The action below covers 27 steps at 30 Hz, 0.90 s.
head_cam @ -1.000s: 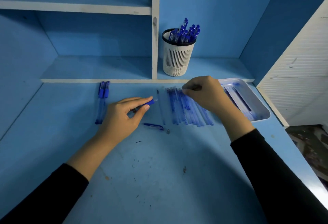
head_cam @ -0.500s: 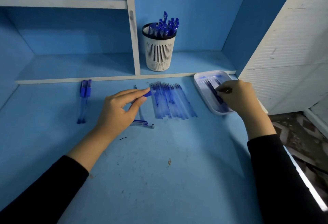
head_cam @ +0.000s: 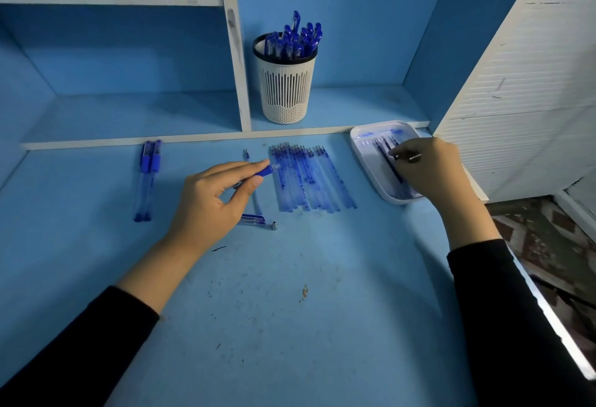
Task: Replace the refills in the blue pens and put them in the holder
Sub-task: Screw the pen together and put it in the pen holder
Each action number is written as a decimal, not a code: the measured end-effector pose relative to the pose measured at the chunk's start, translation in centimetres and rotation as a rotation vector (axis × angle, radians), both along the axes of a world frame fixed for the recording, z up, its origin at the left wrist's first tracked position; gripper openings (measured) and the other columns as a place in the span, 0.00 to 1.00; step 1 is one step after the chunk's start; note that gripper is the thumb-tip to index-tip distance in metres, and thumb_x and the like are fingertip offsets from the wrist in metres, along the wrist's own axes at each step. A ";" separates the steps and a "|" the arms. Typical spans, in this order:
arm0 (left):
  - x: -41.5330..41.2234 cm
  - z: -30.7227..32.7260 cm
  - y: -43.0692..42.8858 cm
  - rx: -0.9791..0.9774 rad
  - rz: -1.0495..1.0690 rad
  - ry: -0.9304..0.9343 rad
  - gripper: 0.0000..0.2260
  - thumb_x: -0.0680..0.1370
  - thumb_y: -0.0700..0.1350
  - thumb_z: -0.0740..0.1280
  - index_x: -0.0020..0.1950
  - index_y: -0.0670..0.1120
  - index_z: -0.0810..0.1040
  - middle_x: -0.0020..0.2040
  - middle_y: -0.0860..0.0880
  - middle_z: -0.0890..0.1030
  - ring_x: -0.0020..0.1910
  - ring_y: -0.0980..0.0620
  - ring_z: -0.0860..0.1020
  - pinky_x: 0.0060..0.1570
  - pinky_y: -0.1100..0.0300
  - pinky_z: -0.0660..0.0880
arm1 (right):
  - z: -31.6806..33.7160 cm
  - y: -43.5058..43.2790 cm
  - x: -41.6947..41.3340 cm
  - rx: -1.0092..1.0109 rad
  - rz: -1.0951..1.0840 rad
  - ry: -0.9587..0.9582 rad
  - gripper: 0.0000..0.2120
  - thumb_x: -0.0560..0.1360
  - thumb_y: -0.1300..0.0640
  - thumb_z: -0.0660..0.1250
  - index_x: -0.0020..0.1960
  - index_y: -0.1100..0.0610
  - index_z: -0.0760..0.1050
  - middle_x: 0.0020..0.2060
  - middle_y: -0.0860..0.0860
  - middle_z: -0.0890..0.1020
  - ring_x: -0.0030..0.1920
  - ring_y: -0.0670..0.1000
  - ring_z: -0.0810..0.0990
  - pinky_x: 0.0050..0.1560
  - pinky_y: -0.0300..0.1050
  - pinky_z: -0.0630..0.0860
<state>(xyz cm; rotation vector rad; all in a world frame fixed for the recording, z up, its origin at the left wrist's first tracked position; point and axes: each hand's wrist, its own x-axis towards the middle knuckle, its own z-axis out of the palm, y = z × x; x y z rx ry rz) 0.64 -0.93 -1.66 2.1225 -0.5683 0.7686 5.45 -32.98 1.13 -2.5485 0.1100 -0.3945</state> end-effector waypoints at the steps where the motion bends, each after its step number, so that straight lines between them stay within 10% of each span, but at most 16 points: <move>1: 0.0 0.0 0.0 0.002 -0.001 -0.002 0.11 0.76 0.37 0.71 0.59 0.40 0.82 0.54 0.52 0.82 0.53 0.69 0.78 0.55 0.71 0.74 | 0.2 0.0 -0.1 0.064 -0.010 0.011 0.13 0.72 0.68 0.64 0.50 0.56 0.84 0.44 0.54 0.85 0.45 0.53 0.82 0.40 0.25 0.68; 6: -0.2 0.2 -0.1 0.024 -0.013 -0.011 0.11 0.77 0.37 0.71 0.59 0.39 0.82 0.55 0.51 0.82 0.51 0.59 0.81 0.56 0.70 0.75 | 1.3 1.1 -1.1 0.774 0.151 0.151 0.15 0.76 0.69 0.64 0.54 0.53 0.82 0.45 0.53 0.85 0.41 0.47 0.78 0.51 0.39 0.77; 10: -0.2 0.2 0.1 0.018 -0.026 -0.003 0.12 0.77 0.37 0.71 0.59 0.40 0.82 0.55 0.52 0.82 0.52 0.58 0.82 0.55 0.68 0.76 | 1.9 3.9 -1.8 1.238 0.272 0.302 0.13 0.78 0.71 0.60 0.55 0.61 0.79 0.41 0.51 0.84 0.42 0.46 0.77 0.41 0.31 0.74; 27: -0.3 0.2 0.0 -0.028 -0.050 -0.009 0.11 0.77 0.37 0.71 0.58 0.40 0.82 0.54 0.52 0.82 0.52 0.61 0.81 0.55 0.68 0.76 | 0.1 12.9 -4.3 1.534 0.066 -0.058 0.06 0.74 0.69 0.69 0.45 0.60 0.77 0.35 0.53 0.81 0.36 0.50 0.78 0.41 0.39 0.77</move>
